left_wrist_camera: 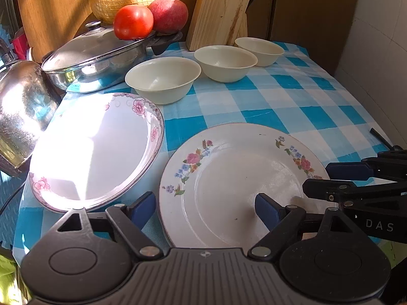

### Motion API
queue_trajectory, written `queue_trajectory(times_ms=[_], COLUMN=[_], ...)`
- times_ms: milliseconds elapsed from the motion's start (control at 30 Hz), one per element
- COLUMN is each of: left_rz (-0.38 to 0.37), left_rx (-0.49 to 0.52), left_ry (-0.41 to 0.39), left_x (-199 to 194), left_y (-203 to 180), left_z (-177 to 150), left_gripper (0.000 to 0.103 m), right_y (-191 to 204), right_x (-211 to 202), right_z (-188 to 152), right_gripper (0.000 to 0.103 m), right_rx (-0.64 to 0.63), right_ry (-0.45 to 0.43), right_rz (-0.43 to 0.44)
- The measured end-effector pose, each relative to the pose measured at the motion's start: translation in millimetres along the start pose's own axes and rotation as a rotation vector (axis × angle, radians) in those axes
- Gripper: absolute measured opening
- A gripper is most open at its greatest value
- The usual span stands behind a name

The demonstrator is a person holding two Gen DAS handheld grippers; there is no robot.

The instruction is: Organize plates and bowls

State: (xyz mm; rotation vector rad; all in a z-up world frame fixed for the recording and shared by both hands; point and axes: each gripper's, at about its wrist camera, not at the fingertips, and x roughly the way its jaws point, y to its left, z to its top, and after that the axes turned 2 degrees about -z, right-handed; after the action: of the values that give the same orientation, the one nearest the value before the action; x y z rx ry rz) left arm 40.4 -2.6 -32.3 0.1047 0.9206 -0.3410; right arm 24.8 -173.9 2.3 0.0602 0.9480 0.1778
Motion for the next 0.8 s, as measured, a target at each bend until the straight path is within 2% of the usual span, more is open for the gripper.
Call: queue_trajectory(times_ms=[167, 300, 467, 633, 800], left_rz=[0.013, -0.021, -0.038, -0.021, 0.008], left_rx=[-0.045, -0.102, -0.108, -0.107, -0.157], left_ry=[-0.011, -0.006, -0.002, 0.002, 0.010], left_x=[-4, -8, -10, -14, -18], left_y=[17, 32, 37, 46, 65], left_z=[-3, -4, -5, -10, -14], left_gripper=[0.080, 0.079, 0.079, 0.079, 0.079], right_y=[-7, -10, -8, -6, -2], right_x=[1, 3, 6, 11, 12], right_z=[6, 10, 15, 19, 27], right_gripper=[0.048, 0.049, 0.050, 0.052, 0.053], right_rx=[0.033, 0.051, 0.055, 0.061, 0.058], right_ry=[-0.010, -0.015, -0.014, -0.007, -0.019], right_rz=[0.008, 0.012, 0.024, 0.025, 0.030])
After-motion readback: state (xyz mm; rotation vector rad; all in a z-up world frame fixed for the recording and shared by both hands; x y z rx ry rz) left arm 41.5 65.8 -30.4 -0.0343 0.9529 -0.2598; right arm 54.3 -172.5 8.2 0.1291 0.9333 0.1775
